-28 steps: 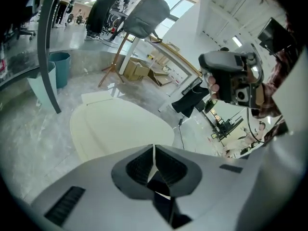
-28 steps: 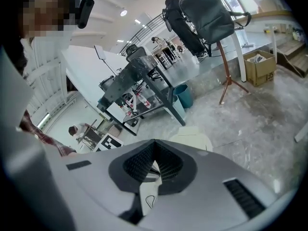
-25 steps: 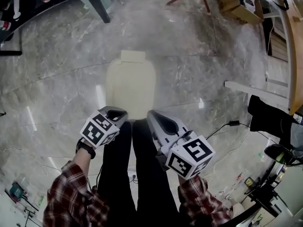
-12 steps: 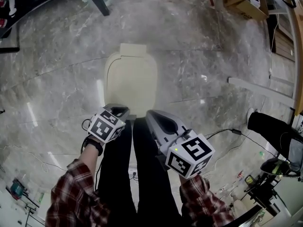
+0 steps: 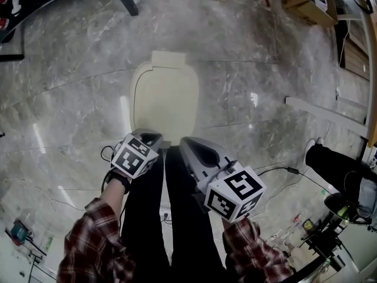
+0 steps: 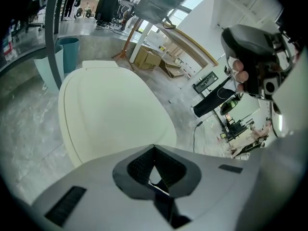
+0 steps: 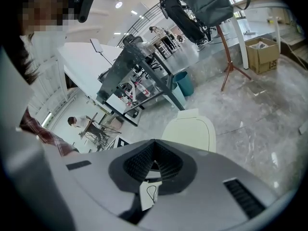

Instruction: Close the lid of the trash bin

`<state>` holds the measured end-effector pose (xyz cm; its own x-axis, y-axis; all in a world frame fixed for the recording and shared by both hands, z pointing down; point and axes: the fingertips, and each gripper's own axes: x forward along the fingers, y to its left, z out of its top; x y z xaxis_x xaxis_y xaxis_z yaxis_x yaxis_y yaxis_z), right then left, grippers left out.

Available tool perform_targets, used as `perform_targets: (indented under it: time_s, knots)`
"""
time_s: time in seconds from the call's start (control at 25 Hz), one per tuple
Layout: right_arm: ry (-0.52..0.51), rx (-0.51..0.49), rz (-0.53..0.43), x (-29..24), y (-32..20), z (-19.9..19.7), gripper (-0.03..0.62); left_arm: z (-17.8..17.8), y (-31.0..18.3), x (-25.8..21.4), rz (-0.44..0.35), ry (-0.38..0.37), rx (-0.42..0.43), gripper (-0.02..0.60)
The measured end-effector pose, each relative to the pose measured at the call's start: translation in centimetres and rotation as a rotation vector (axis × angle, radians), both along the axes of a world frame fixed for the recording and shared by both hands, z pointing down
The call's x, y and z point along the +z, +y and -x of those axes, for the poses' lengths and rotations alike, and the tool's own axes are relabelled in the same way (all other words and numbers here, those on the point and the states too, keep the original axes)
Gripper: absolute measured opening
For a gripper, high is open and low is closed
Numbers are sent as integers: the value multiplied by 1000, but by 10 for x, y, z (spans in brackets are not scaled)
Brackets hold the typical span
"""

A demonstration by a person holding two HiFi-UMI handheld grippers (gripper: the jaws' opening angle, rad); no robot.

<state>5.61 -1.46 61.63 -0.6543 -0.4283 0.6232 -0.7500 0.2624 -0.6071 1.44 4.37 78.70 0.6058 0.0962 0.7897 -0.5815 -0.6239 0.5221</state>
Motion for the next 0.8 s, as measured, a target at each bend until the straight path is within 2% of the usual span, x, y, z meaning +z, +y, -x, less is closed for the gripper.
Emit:
perform_targets:
  time_s: [0.28,0.48,0.6,0.8]
  knots:
    - [7,-4,2,1,4,0,12,1,4,7,9,-29,51,12]
    - [18,-3,-2,-2,4,-3,12,4,-2,3,1,-33,7,12]
    - [26,-12,-13,-11,5,-2,12,1,-14,-19,-24,1,-41,12]
    - [41,-28,-67,-52,-11,-1,12,-9,-49,-82,-116,62,-90,12]
